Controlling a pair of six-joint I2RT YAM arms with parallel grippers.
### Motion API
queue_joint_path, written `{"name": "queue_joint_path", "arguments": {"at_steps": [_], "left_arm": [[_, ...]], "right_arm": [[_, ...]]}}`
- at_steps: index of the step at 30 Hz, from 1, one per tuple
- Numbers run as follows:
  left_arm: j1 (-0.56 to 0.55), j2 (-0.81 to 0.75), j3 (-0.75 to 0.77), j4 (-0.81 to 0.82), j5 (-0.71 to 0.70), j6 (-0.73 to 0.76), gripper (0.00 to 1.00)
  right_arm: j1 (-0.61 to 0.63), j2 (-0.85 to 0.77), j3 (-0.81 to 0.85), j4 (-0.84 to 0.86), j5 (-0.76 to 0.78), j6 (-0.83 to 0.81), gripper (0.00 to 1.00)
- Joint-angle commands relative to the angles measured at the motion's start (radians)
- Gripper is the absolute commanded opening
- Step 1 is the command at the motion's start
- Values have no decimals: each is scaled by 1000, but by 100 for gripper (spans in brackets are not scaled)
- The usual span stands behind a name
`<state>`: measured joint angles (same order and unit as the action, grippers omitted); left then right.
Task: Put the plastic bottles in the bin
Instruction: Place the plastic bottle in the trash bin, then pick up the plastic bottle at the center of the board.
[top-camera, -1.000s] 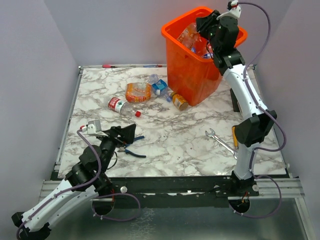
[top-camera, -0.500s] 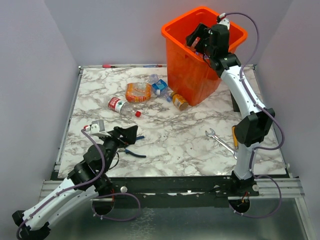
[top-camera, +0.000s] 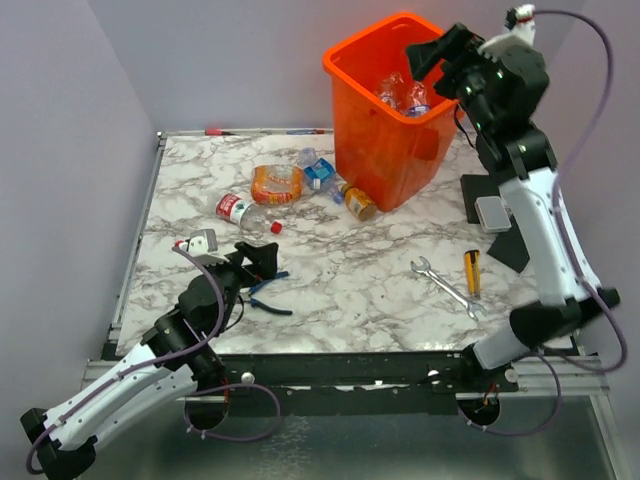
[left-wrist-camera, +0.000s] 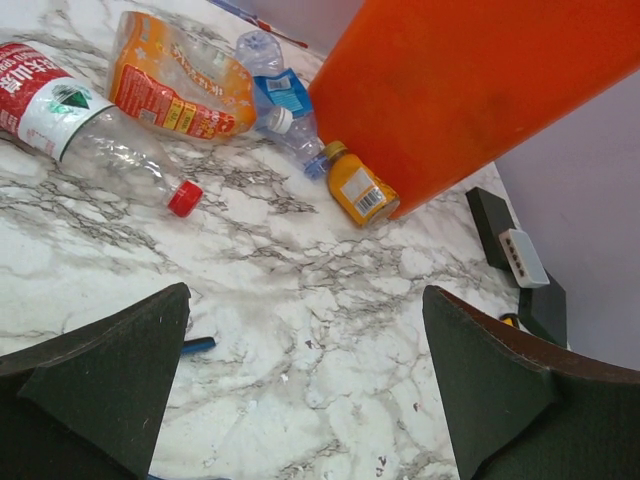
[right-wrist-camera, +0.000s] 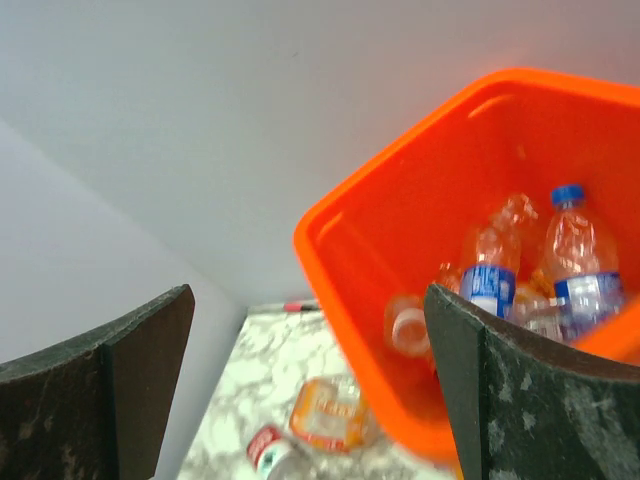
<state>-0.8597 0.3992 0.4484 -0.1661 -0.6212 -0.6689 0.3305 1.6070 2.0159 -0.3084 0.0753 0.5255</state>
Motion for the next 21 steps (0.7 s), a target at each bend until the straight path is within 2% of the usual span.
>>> {"name": "queue_joint_path", "arguments": {"at_steps": [1,6,12,15,18,21], "left_arm": [[-1,50,34,-9,-133,-1,99],[0,100,59,-25,-202,-9,99],[2,145,100,-35,-282,20,99],[8,226,160,-42,-211,37,99],[42,364,230,-86,-155,-8,99],[174,495,269,-111,-33,-80,99]], "right_arm": [[-2,-288,-373,210,-139,-20,99],[-2,-631,-806,334,-152,-22,99],[-2,-910,-1155,286,-135,37,99],[-2,-994,-1317,277,-133,95,99],[-2,-1039,-1468,299,-142,154,99],[-3,-1036,-1579,360,-186,208,99]]}}
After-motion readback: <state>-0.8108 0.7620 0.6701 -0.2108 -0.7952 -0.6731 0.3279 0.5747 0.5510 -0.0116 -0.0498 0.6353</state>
